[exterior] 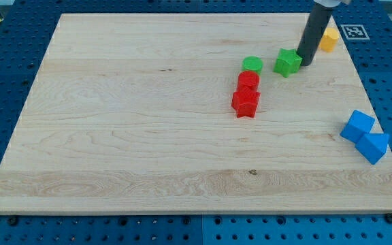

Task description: Place the green star to the top right of the green circle

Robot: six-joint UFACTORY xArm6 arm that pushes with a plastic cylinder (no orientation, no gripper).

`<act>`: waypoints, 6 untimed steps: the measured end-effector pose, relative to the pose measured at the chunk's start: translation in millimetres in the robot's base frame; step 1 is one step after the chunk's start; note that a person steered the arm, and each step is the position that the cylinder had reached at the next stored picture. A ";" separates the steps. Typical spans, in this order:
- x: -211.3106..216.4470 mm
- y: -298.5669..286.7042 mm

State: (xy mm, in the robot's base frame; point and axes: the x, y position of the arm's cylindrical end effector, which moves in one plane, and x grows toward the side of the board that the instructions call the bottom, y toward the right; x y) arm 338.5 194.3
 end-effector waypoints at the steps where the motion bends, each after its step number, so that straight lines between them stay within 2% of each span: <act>1: 6.8 10.6; 2: 51.7 24.8; 3: 57.5 24.8; 5: 57.9 28.0; 6: 28.1 1.6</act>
